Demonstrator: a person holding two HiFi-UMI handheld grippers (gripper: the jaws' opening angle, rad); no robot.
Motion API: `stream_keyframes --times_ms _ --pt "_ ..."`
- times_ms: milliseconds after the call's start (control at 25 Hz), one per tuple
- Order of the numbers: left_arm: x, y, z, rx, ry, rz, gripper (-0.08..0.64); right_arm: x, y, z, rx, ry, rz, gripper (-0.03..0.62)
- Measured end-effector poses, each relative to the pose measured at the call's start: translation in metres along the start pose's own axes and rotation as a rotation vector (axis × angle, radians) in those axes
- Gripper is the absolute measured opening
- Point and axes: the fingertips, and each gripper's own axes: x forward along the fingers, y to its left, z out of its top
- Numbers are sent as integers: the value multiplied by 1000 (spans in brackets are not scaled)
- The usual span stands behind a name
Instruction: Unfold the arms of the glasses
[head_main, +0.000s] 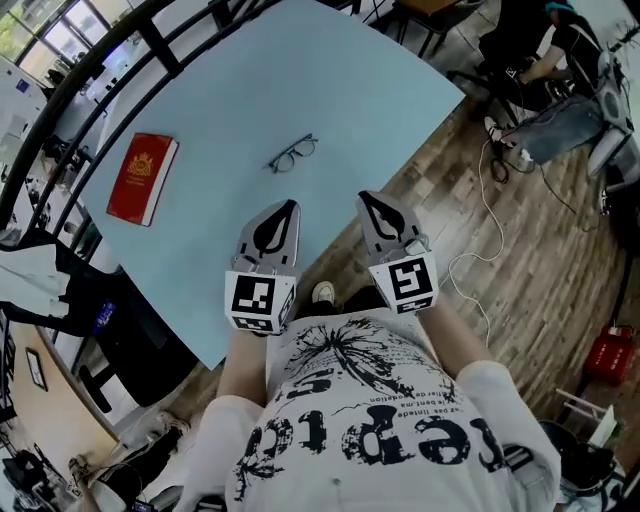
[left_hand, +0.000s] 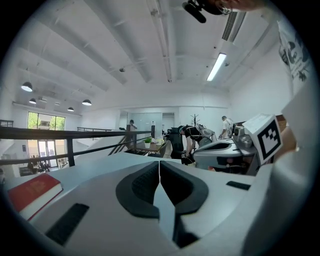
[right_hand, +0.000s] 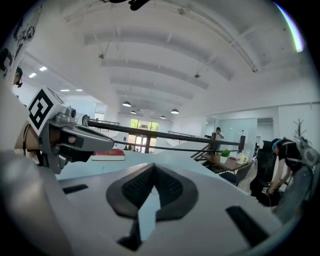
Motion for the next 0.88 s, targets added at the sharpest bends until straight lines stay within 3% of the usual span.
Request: stream_keyframes --times_ms 240,640,880 --pt "40 41 -6 -6 42 88 21 75 -25 -6 6 29 109 11" --pt "114 109 -2 -109 27 400 21 205 -70 -1 -72 52 452 11" --pt "140 131 -14 -148 27 514 21 263 -89 -26 -110 150 610 11"
